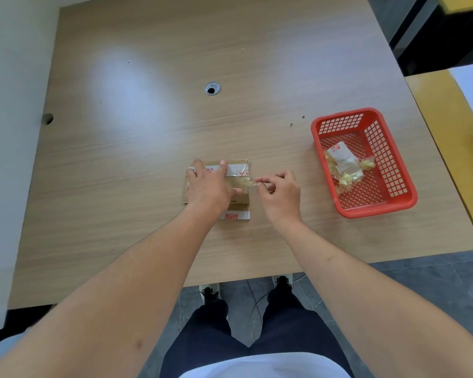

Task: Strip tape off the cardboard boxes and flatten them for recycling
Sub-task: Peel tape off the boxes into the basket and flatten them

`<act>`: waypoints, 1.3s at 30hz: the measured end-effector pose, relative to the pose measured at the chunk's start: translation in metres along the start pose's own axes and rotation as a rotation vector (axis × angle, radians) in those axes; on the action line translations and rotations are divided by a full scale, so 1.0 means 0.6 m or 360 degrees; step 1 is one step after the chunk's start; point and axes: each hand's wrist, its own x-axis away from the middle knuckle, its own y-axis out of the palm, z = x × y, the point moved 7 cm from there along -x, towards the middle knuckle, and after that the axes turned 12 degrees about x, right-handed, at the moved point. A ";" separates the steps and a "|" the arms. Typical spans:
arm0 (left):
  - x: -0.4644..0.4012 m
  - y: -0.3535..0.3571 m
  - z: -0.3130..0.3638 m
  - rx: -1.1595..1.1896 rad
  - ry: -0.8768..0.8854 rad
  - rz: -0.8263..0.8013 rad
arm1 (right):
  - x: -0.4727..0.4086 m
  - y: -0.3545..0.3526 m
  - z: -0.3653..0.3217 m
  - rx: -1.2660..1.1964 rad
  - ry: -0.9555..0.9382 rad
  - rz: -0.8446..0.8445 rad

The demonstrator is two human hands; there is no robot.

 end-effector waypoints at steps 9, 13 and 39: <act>0.001 -0.003 0.001 -0.0018 -0.0021 0.0017 | 0.007 0.025 0.001 -0.0458 0.0194 -0.0204; 0.000 -0.005 0.005 -0.0017 -0.0027 0.0000 | -0.010 0.013 -0.002 -0.0375 0.0020 -0.0335; -0.017 0.009 0.021 0.0058 0.0041 -0.0112 | -0.040 0.043 0.004 -0.0625 0.0525 -0.0525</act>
